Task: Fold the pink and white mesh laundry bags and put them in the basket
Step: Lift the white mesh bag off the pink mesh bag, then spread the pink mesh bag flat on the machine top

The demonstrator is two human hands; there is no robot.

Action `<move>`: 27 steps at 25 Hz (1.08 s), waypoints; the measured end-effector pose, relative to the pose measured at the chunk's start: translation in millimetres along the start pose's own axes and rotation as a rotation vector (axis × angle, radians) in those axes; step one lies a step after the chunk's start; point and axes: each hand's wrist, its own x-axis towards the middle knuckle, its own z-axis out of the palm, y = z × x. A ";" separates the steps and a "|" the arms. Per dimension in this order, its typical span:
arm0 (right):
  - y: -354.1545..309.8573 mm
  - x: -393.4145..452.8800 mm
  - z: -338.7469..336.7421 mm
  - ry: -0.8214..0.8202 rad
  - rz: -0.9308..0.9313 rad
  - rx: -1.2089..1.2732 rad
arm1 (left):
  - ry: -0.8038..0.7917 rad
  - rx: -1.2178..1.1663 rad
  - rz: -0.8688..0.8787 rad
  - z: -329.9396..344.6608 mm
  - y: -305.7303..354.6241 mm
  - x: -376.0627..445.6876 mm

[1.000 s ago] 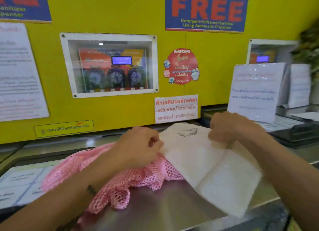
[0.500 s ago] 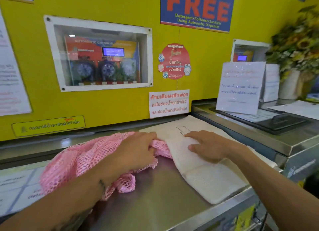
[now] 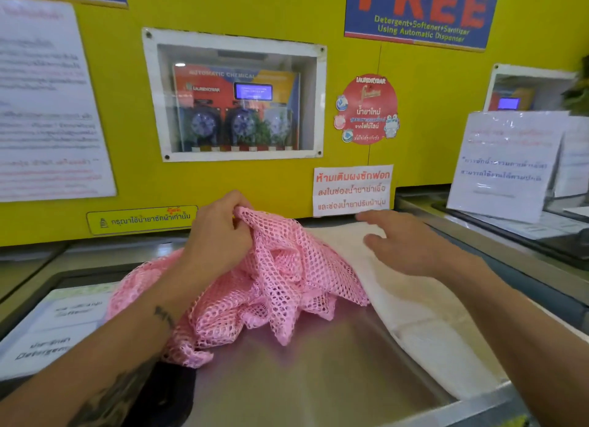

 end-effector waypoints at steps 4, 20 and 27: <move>-79.4 12.5 26.2 -0.281 -0.241 0.272 | 0.062 -0.182 -0.019 4.6 8.6 -4.1; 50.2 32.6 32.6 -0.176 -0.003 -0.271 | -0.692 0.362 -0.100 -12.0 -8.6 -18.8; -9.5 35.9 -14.6 -0.210 -0.056 -0.256 | -0.814 0.504 -0.122 -24.7 -11.7 -14.4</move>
